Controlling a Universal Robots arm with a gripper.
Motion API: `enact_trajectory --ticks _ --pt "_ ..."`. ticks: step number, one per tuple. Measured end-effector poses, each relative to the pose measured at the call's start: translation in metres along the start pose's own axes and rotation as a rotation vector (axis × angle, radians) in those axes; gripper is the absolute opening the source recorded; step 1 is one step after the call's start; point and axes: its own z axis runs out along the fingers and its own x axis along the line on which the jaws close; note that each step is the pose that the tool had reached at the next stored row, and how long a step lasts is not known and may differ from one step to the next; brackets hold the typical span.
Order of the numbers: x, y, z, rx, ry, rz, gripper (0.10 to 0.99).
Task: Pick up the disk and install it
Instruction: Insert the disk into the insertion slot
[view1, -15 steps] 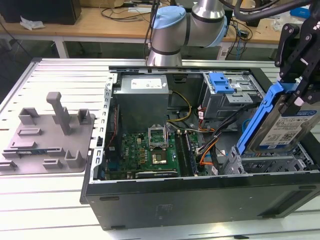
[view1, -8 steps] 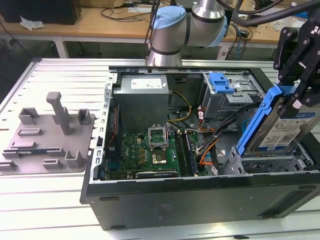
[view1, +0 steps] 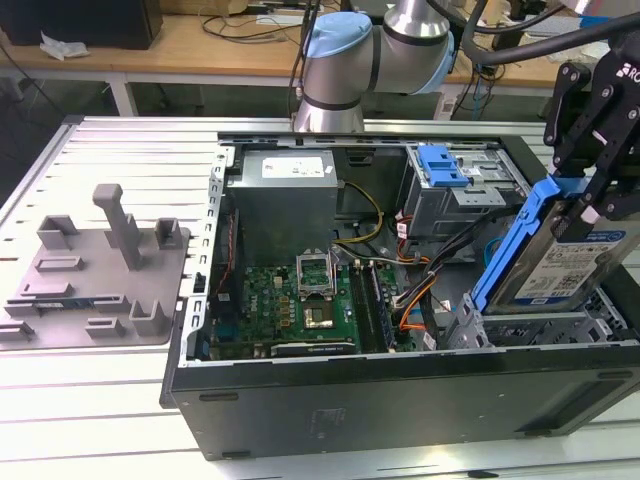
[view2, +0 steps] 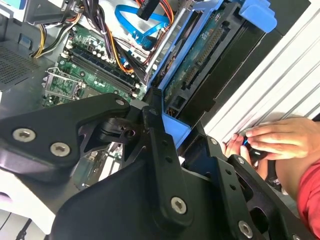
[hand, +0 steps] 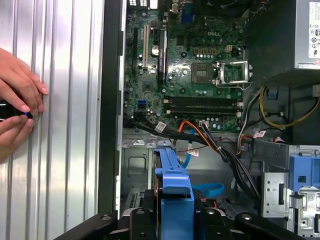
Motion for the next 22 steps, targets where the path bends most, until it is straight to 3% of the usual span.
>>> enact_trajectory --ticks 11,22 --pt "0.0007 -0.0002 0.0098 0.000 0.0001 0.000 0.369" --pt "0.0024 -0.0005 0.0255 0.000 -0.0001 0.000 0.369"
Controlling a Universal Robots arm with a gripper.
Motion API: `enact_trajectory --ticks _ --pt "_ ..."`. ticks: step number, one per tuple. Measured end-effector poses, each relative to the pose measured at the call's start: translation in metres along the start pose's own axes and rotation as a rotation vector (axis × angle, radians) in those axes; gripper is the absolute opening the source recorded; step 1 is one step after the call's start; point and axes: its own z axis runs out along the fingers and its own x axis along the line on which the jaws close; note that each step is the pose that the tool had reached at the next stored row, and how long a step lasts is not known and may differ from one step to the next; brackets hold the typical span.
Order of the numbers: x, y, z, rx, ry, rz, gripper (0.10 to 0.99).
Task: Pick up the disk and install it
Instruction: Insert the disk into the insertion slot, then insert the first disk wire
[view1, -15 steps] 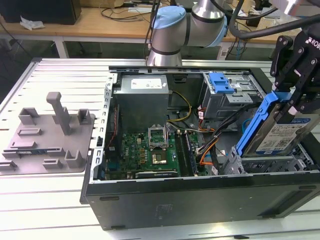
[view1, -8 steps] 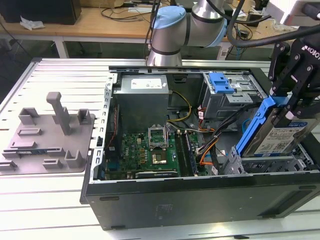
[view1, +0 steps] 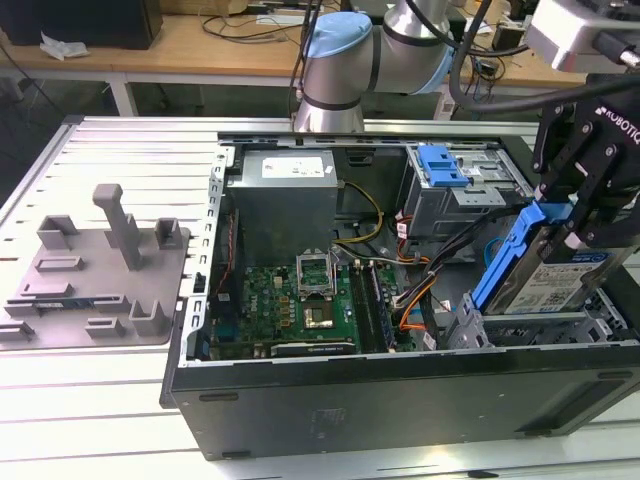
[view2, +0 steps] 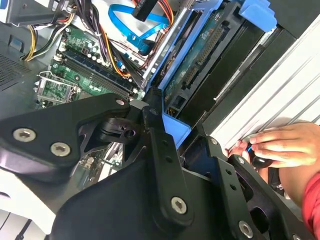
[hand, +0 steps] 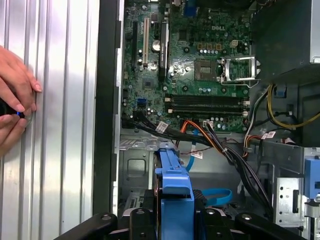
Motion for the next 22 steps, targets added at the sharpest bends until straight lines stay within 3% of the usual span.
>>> enact_trajectory --ticks 7,10,11,22 --pt "0.0022 -0.0001 0.0092 0.000 0.0001 0.000 0.369" --pt "0.0026 -0.0002 0.0098 0.000 0.0003 0.000 0.439" --pt "0.0026 -0.0002 0.0098 0.000 0.0003 0.000 0.502" --pt "0.0026 -0.0002 0.0101 0.000 0.0001 0.000 0.502"
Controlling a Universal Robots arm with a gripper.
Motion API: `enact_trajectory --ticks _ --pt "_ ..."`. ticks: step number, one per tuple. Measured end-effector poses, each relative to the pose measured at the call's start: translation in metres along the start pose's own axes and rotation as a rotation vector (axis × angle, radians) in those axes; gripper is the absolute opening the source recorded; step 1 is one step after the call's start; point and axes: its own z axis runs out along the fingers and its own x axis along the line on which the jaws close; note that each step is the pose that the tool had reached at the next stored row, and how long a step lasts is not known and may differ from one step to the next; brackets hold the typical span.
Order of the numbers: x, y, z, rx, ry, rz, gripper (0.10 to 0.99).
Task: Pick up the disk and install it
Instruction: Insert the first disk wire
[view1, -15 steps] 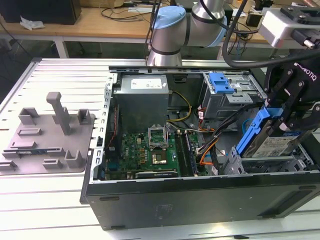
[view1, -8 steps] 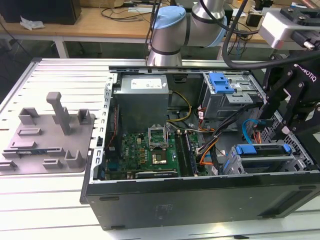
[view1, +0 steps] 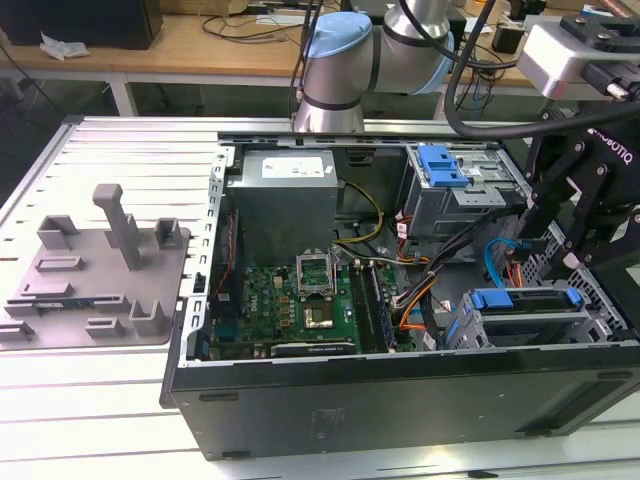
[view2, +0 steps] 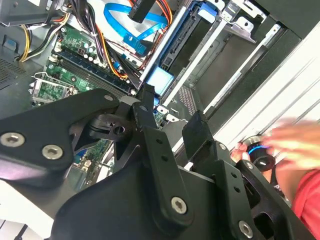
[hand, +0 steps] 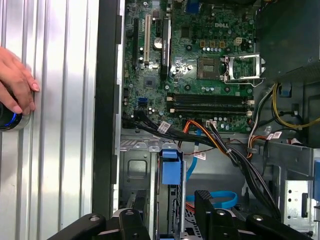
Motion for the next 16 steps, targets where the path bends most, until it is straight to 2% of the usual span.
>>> enact_trajectory --ticks 7,8,9,11,13,15,16 --pt "0.0000 0.0000 0.0002 0.000 0.0002 0.000 0.502" --pt "-0.0038 -0.0002 0.0003 -0.001 0.0147 0.000 0.502" --pt "-0.0136 -0.0001 0.0004 -0.002 0.0522 0.001 0.502" --pt "-0.0203 -0.0003 0.0005 -0.003 0.0816 0.002 0.502" --pt "-0.0329 -0.0007 0.0007 -0.005 0.1382 0.003 0.502" --pt "-0.0389 -0.0009 0.0008 -0.006 0.1631 0.004 0.502" --pt "-0.0436 -0.0010 0.0008 -0.007 0.1798 0.004 0.502"
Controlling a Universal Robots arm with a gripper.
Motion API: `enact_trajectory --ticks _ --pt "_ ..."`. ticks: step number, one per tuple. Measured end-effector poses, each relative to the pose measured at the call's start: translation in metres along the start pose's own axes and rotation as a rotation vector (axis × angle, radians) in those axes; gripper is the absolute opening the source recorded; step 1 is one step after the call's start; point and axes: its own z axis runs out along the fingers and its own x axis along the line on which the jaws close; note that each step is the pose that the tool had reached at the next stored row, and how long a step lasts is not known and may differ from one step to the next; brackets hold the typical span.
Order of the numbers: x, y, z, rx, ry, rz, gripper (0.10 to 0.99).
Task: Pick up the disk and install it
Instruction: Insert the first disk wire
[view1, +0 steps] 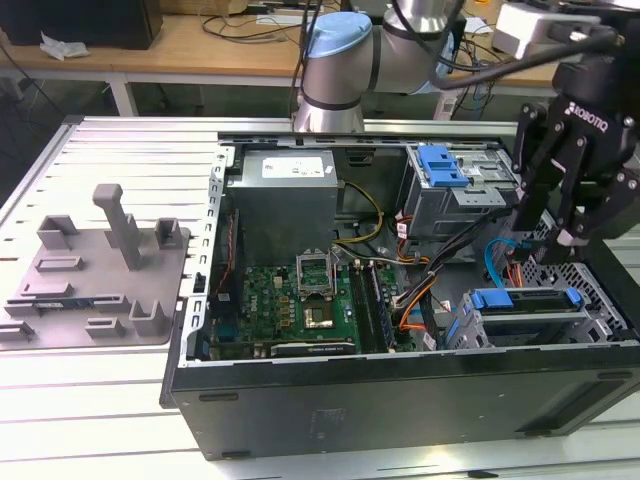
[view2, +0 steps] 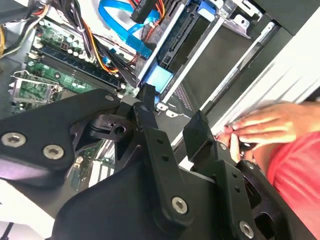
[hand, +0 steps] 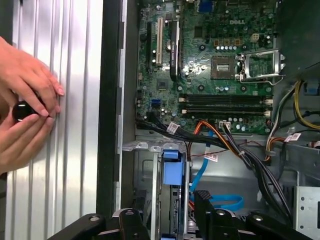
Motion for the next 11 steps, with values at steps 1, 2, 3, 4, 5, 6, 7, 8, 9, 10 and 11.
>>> enact_trajectory --ticks 1,2,3,4,5,6,7,8,9,10,11 --pt "-0.0035 -0.0001 -0.0005 0.000 0.0116 0.000 0.502" --pt "-0.0063 -0.0002 -0.0010 -0.001 0.0206 0.000 0.502" --pt "-0.0103 -0.0003 -0.0017 -0.001 0.0288 0.001 0.502" --pt "-0.0136 -0.0003 -0.0022 -0.001 0.0339 0.001 0.502" --pt "-0.0176 -0.0002 -0.0028 -0.001 0.0394 0.001 0.502" --pt "-0.0204 -0.0001 -0.0031 -0.002 0.0444 0.001 0.502" --pt "-0.0233 -0.0001 -0.0034 -0.002 0.0604 0.001 0.502" --pt "-0.0255 -0.0002 -0.0038 -0.005 0.0823 0.001 0.502" --pt "-0.0267 -0.0002 -0.0039 -0.007 0.0967 0.001 0.502" --pt "-0.0289 -0.0002 -0.0042 -0.010 0.1194 -0.001 0.502" --pt "-0.0305 -0.0003 -0.0043 -0.012 0.1350 -0.003 0.502"
